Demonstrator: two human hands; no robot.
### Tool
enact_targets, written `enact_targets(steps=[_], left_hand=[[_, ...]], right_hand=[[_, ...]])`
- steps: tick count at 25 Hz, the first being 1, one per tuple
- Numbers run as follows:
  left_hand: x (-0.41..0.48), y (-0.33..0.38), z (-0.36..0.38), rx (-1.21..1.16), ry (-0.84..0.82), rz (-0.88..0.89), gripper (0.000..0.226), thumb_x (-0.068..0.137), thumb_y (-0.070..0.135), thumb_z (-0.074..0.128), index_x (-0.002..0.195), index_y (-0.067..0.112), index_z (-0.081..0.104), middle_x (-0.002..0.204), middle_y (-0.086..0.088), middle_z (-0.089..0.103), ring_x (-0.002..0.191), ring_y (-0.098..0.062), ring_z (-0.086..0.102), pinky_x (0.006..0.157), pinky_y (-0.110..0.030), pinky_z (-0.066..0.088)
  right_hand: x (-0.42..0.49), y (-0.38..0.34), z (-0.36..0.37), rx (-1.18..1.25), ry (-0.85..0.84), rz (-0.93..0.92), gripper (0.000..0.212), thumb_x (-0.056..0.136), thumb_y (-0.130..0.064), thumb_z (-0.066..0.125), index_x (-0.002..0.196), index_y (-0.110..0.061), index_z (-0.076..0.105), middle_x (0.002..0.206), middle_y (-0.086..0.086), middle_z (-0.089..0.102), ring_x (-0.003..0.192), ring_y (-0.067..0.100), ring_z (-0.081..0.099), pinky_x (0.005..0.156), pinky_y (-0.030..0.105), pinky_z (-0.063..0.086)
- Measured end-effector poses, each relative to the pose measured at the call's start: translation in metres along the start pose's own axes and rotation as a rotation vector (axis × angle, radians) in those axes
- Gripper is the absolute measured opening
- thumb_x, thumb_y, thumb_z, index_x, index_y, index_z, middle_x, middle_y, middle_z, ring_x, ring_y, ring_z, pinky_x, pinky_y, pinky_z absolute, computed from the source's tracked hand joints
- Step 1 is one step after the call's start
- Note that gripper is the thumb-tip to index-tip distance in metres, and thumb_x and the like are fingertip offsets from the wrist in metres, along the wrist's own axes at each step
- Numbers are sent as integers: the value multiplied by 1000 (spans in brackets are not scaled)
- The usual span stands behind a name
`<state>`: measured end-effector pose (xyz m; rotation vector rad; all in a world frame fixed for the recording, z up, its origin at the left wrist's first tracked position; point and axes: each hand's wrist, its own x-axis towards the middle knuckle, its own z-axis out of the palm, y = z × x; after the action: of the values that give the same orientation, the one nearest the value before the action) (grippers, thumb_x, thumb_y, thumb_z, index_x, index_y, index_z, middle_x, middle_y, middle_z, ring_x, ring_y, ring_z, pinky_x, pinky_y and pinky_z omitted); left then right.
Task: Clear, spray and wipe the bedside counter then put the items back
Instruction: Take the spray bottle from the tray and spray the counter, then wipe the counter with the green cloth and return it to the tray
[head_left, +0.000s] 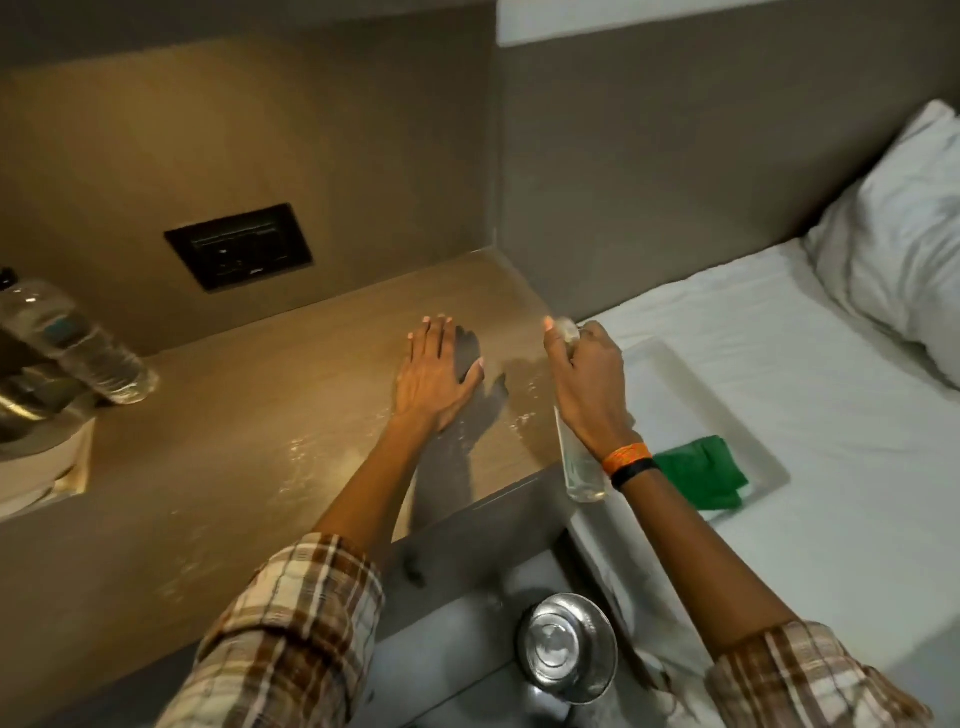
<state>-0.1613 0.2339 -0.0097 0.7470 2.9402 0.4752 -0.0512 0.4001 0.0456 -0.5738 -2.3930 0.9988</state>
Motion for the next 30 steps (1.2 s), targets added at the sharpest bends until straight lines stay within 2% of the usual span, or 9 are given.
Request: enact_targets(steps=[6, 9, 12, 14, 16, 18, 22, 25, 30], left_hand=[[66, 68, 53, 22, -12, -26, 79, 100, 60, 29, 158, 10, 11, 168, -9, 10, 156, -28, 3, 127, -49, 2], [83, 76, 66, 90, 56, -45, 79, 99, 64, 24, 157, 11, 16, 167, -8, 16, 154, -27, 10, 126, -49, 8], [89, 79, 72, 112, 92, -61, 81, 97, 66, 22, 157, 11, 18, 167, -8, 17, 154, -26, 11, 126, -48, 8], [92, 82, 73, 118, 102, -73, 83, 95, 65, 21, 157, 11, 19, 167, -8, 17, 155, -26, 12, 126, -47, 8], [93, 84, 73, 141, 108, -79, 83, 94, 64, 22, 157, 10, 21, 167, -9, 18, 155, -27, 12, 126, -47, 8], [92, 85, 73, 159, 119, -69, 82, 94, 62, 23, 157, 9, 22, 166, -9, 20, 154, -27, 14, 126, -47, 9], [92, 83, 73, 161, 112, -71, 81, 95, 62, 25, 156, 8, 24, 165, -9, 22, 154, -27, 16, 126, -48, 11], [92, 87, 70, 148, 89, -82, 76, 101, 59, 30, 157, 8, 21, 166, -10, 20, 154, -27, 13, 126, -49, 10], [63, 137, 58, 51, 72, -96, 79, 99, 60, 26, 158, 8, 15, 167, -11, 15, 155, -27, 7, 127, -49, 9]], right_hand=[[81, 127, -46, 157, 156, 75, 42, 103, -46, 45, 62, -35, 42, 70, -5, 42, 58, 8, 44, 56, 22, 32], [108, 187, -23, 192, 83, 115, 43, 103, -40, 49, 62, -34, 37, 70, -6, 41, 57, 5, 45, 58, 21, 31], [126, 240, 19, 96, -108, 131, 39, 104, -37, 49, 66, -28, 45, 72, 1, 47, 68, 19, 52, 63, 35, 41], [136, 270, 46, -15, -247, 164, 38, 105, -38, 47, 89, -9, 65, 85, 11, 57, 90, 32, 59, 72, 37, 47], [141, 292, 64, -113, -338, 165, 46, 105, -42, 45, 120, -3, 65, 103, 17, 63, 106, 33, 57, 81, 35, 47], [142, 304, 71, -161, -386, 151, 49, 105, -43, 43, 133, -7, 60, 111, 19, 64, 111, 33, 54, 85, 37, 48], [151, 308, 76, -175, -409, 179, 53, 103, -48, 45, 129, -5, 61, 109, 22, 64, 112, 36, 56, 85, 39, 49], [151, 304, 68, -192, -453, 207, 62, 99, -51, 51, 138, -3, 52, 130, 19, 58, 127, 33, 48, 96, 42, 51], [108, 290, 14, -376, -337, 54, 73, 96, -60, 50, 147, -8, 41, 144, 15, 47, 133, 32, 42, 99, 43, 50]])
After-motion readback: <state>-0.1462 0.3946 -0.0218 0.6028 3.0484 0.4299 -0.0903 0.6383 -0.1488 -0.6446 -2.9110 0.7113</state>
